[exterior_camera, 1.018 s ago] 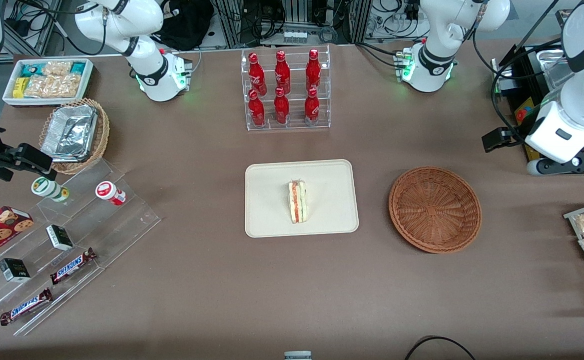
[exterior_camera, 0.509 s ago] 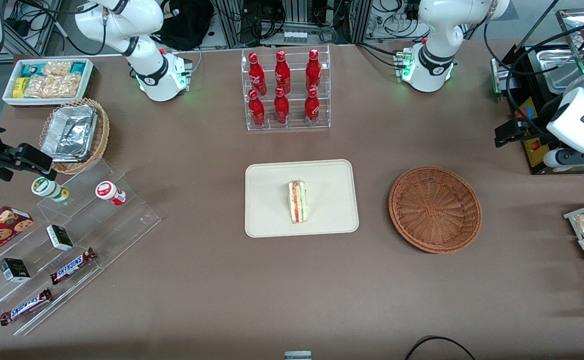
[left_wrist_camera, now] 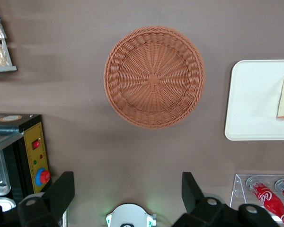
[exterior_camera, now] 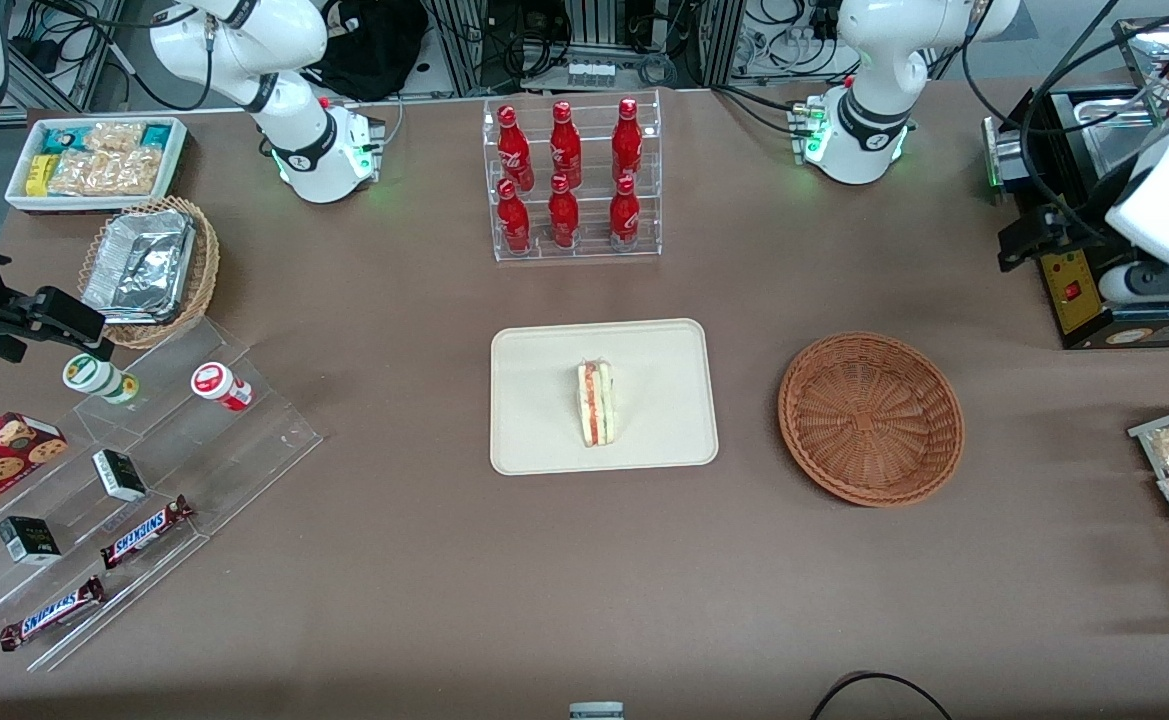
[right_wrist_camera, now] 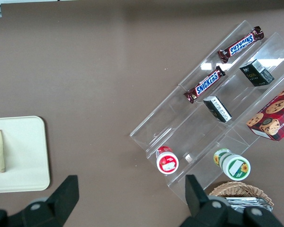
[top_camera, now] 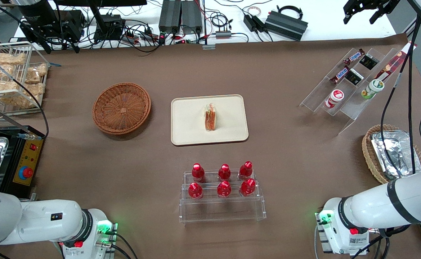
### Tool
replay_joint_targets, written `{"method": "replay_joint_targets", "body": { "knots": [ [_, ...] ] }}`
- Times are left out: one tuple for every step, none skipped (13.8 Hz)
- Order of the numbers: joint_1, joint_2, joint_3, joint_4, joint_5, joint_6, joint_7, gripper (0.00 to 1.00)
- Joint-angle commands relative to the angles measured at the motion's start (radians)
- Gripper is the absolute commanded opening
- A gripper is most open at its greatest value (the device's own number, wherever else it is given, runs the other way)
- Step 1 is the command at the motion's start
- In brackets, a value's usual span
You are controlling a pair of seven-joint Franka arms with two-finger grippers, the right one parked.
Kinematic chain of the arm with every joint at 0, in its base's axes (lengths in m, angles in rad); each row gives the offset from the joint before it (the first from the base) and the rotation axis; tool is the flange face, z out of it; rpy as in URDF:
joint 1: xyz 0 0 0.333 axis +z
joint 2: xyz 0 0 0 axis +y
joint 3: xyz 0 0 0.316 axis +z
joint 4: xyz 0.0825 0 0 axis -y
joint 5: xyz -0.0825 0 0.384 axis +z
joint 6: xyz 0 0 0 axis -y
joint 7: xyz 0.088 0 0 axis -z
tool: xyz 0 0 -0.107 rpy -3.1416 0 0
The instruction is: Place sandwich from basket to tray
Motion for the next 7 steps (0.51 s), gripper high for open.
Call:
{"method": "replay_joint_targets", "body": {
  "knots": [
    [0.004,-0.061,0.013,-0.069,0.002,0.028,0.017,1.0],
    [0.004,-0.051,0.014,-0.055,0.002,0.028,0.023,1.0],
    [0.004,-0.047,0.014,-0.053,0.003,0.028,0.027,1.0],
    [0.004,-0.046,0.014,-0.053,0.004,0.034,0.026,1.0],
    [0.004,-0.038,0.014,-0.05,0.0,0.038,0.023,1.0],
    [0.004,-0.031,0.014,-0.032,0.002,0.038,0.018,1.0],
    [0.004,-0.024,0.014,-0.024,0.005,0.038,0.018,1.0]
  ]
}}
